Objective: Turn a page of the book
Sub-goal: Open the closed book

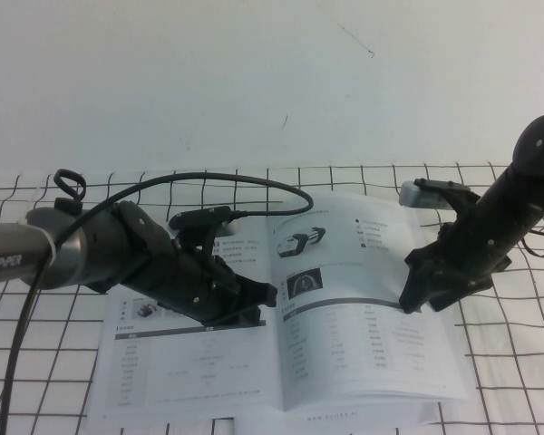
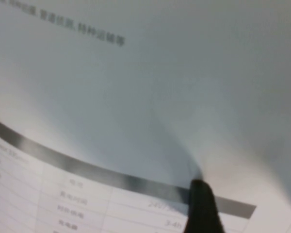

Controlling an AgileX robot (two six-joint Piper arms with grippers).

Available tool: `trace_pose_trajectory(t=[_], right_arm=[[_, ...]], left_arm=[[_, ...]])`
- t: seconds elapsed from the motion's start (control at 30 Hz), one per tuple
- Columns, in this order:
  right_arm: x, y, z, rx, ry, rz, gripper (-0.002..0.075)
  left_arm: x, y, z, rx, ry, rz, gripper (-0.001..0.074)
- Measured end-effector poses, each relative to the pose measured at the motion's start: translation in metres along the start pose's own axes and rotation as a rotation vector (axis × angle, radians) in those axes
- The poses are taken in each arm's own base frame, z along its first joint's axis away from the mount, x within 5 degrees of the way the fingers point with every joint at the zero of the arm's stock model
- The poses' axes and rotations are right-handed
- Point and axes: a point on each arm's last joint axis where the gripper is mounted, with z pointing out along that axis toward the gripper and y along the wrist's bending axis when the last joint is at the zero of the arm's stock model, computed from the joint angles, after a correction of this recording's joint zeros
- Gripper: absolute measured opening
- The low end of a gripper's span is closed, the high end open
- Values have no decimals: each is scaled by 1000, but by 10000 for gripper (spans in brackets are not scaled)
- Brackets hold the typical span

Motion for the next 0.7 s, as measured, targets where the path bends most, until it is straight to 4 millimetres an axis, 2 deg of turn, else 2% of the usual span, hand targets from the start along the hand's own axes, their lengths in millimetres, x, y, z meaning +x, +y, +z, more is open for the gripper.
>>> trace_pose_trajectory(t=[0.17, 0.7], right_arm=[[0, 1, -1, -28, -9, -8, 428], [-8, 22, -1, -268, -94, -12, 428]], left_arm=[[0, 0, 0, 0, 0, 0, -3], [0, 0, 0, -1, -1, 4, -2]])
